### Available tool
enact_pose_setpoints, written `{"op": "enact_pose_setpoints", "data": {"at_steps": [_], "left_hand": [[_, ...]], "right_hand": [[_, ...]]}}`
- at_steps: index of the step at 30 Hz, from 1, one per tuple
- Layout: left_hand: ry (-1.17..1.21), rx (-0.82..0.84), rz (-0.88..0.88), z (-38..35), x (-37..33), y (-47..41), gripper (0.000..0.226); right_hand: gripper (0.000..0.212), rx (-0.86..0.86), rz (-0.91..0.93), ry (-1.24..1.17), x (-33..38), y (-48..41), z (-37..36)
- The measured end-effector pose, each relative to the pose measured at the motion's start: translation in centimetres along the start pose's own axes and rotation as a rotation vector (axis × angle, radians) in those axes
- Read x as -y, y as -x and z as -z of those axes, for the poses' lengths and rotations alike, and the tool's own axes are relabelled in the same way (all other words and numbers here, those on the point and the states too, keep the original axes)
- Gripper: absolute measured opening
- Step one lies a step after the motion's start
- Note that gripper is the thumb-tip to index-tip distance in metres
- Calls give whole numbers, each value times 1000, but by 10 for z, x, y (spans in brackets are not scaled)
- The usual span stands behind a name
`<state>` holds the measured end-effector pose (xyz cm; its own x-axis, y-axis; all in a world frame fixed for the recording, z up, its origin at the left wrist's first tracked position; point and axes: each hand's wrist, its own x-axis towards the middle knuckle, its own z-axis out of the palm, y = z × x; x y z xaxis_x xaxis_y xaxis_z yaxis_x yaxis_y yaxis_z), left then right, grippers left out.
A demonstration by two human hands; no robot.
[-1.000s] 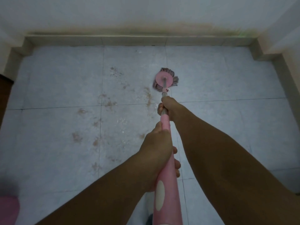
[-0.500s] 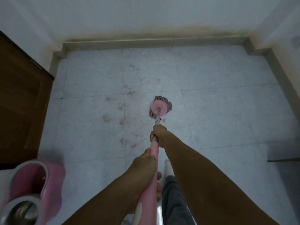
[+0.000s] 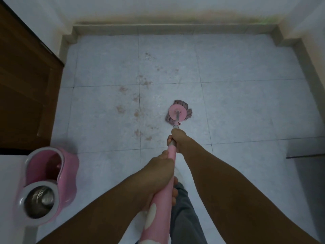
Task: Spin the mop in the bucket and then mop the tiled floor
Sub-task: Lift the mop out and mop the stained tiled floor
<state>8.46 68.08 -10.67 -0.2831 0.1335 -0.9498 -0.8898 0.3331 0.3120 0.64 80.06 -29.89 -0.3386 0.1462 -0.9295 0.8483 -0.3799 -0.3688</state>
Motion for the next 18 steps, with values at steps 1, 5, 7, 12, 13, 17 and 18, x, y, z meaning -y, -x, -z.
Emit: {"op": "enact_pose_setpoints", "data": {"at_steps": [1, 5, 7, 12, 13, 17, 18], "left_hand": [[37, 25, 44, 3, -9, -2, 48], [80, 38, 32, -1, -67, -33, 37], [92, 41, 16, -6, -108, -56, 39], [102, 70, -68, -4, -222, -99, 28], [96, 68, -78, -1, -240, -106, 29], [79, 64, -91, 10, -277, -132, 28], [78, 68, -83, 12, -278, -136, 27]], "right_hand": [[25, 2, 17, -3, 10, -6, -1], [15, -7, 52, -13, 72, -42, 1], [14, -1, 62, -3, 116, -61, 2], [31, -21, 117, -27, 229, -103, -3], [34, -22, 126, -30, 246, -110, -7], [31, -4, 106, -70, 285, -138, -18], [25, -3, 95, -60, 289, -144, -20]]}}
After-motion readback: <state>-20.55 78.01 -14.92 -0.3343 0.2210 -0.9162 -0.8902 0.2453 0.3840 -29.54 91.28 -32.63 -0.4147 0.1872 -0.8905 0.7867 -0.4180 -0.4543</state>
